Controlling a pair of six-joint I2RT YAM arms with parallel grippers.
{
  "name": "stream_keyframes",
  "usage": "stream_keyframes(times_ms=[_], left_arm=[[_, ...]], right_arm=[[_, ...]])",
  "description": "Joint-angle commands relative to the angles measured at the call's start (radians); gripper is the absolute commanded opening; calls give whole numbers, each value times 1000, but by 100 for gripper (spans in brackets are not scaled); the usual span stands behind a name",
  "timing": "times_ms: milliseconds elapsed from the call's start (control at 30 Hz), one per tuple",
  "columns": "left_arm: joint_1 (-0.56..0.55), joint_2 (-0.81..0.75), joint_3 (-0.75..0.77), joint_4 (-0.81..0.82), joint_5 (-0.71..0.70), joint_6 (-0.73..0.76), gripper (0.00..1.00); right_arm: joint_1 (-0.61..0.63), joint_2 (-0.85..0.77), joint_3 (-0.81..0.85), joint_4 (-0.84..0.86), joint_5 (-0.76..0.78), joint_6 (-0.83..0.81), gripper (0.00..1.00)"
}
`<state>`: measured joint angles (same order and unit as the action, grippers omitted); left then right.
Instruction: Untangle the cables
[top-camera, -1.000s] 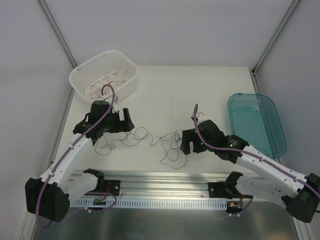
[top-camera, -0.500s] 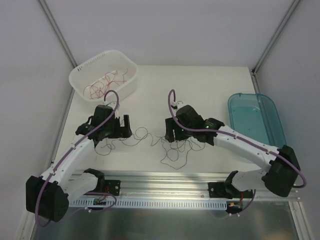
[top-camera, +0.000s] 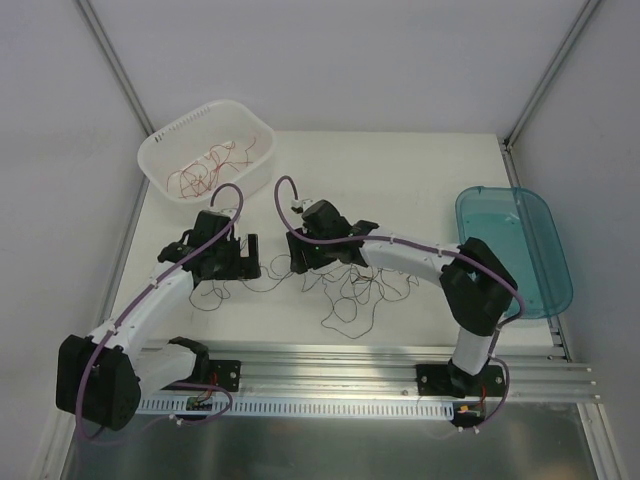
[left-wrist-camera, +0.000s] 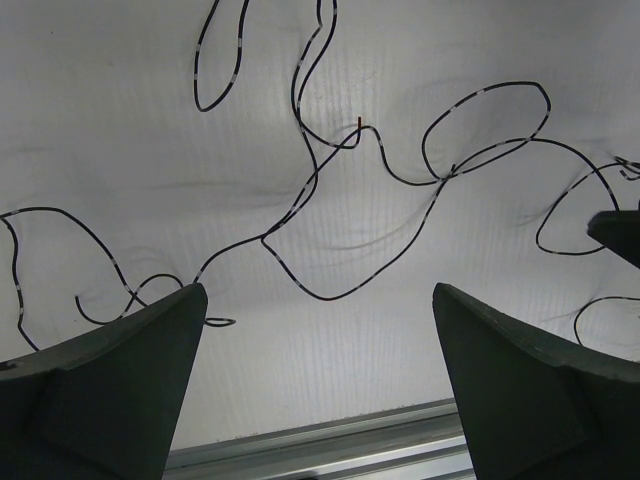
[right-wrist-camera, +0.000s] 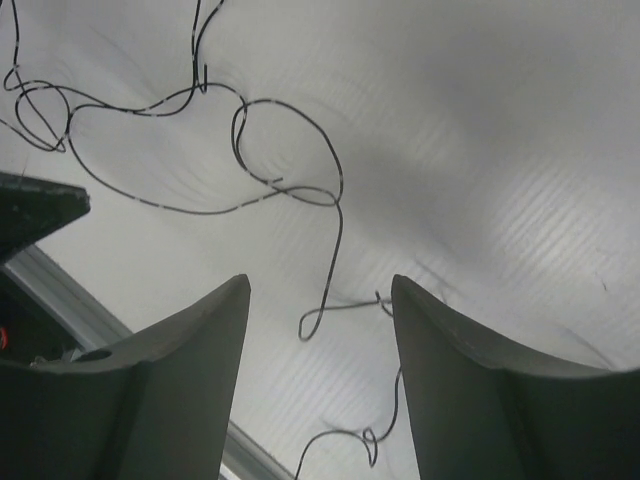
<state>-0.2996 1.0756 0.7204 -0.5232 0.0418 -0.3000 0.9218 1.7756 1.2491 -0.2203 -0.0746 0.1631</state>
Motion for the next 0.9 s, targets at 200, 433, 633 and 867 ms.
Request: stream_keyframes(times_ms=[200,433,633,867], left_arm=[[5,26,14,-17,24,-8,96],[5,29,17,-15,29,-10,96],[5,18,16,-15,29,-11,96],[7,26,16,-15,52,-11,96]], right_arm=[[-11,209,176,128,-1,-27,57],[-18,236,208,150,-21,-46,17],[-46,14,203,61,116,-158,1],[-63,-205,378,-144,248,-324,1]])
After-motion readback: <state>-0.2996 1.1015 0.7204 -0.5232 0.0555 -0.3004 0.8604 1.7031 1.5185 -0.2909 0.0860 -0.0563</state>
